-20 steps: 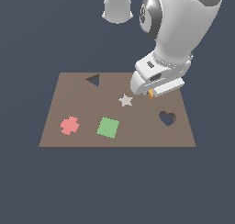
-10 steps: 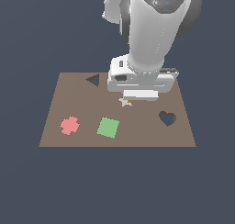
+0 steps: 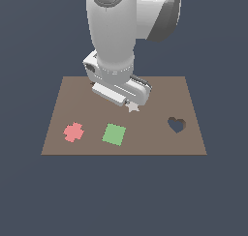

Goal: Insert a designated object into the corresponding slot on a board.

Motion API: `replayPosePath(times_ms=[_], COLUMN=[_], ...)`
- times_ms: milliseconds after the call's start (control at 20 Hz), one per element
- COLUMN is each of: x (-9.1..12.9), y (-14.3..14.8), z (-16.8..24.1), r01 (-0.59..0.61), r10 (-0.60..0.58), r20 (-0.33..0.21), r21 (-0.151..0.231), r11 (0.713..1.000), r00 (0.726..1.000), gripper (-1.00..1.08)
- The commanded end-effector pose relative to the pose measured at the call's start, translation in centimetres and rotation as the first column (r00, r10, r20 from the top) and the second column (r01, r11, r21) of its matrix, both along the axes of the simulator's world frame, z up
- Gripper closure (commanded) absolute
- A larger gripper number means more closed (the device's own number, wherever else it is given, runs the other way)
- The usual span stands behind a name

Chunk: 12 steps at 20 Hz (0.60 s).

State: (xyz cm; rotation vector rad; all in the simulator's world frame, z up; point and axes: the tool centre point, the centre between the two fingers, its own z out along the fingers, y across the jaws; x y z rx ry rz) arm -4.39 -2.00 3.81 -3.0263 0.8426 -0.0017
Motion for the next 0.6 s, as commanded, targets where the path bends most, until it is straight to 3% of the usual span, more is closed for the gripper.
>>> replayPosePath(times_ms=[0,250,550], x=[-0.9,-2.9,-4.9], y=[-1.9,-4.6,-6.3], z=[0.1,0.2,0.2], r01=[0.125,0.313,0.452], r10=[-0.125,-0.313,-0.452], r20=[0.0,0.0,-0.001], r21=[0.0,0.0,0.0], r11=[0.992,0.95,0.892], r00=[0.992,0.95,0.892], gripper=[1.08,1.08,1.08])
